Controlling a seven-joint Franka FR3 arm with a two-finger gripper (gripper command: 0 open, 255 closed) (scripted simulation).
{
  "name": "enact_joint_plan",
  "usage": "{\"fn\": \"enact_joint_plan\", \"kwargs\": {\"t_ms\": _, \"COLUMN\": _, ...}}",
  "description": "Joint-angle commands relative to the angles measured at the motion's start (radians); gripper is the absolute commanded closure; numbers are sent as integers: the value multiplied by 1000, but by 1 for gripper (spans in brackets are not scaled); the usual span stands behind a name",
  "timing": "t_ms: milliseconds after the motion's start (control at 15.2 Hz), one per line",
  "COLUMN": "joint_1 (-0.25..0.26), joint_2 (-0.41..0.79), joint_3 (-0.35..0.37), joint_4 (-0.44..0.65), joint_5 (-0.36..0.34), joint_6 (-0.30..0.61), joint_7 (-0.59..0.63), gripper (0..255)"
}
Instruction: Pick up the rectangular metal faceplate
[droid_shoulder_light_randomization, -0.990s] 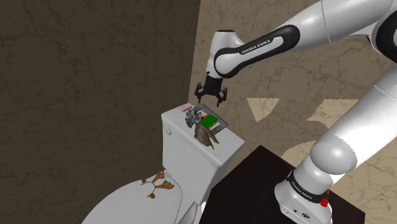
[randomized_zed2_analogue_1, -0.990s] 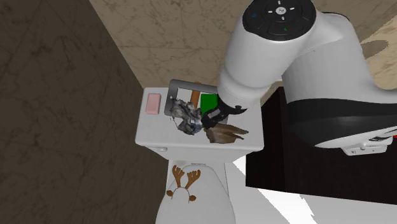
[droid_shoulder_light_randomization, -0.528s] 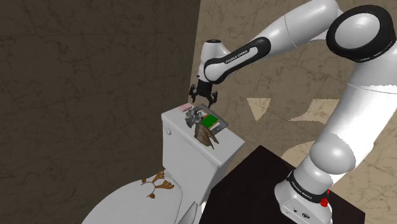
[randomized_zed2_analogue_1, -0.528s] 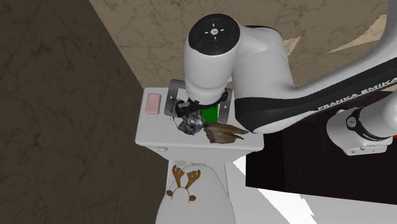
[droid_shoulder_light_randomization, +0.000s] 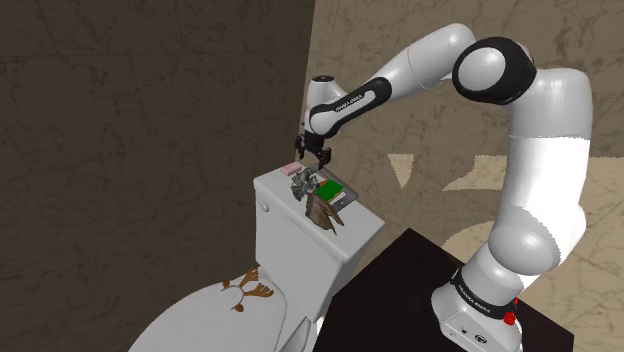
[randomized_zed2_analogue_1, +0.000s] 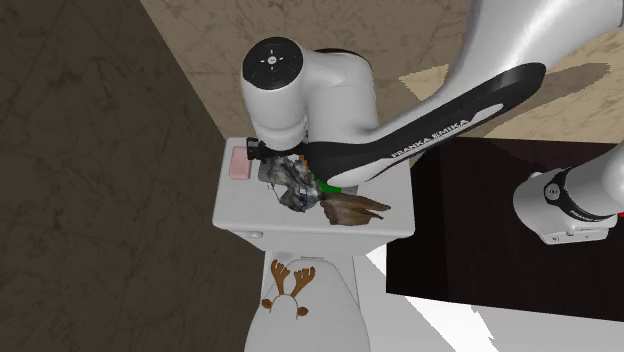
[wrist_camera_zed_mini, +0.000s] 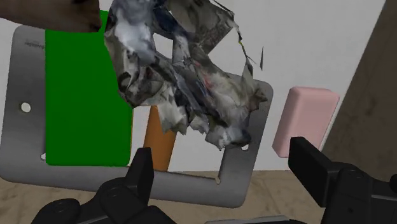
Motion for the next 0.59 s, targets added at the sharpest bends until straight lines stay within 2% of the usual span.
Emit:
{"fn": "enact_joint_plan", "kwargs": {"t_ms": 0, "joint_1": 5, "joint_2": 56, "joint_3": -28, "joint_4": 54, "joint_5": -9, "joint_6": 7, "joint_7": 53, "gripper": 0}}
{"fn": "enact_joint_plan", "kwargs": {"t_ms": 396, "joint_1": 10, "joint_2": 242, "joint_3": -104, "joint_4": 262, "joint_5": -5, "joint_6": -4, "joint_7": 178, "gripper": 0}}
{"fn": "enact_joint_plan", "kwargs": {"t_ms": 528, "joint_1": 10, "joint_2": 264, "joint_3": -110, "joint_4": 279, "joint_5": -6, "joint_6": 3, "joint_7": 188, "gripper": 0}}
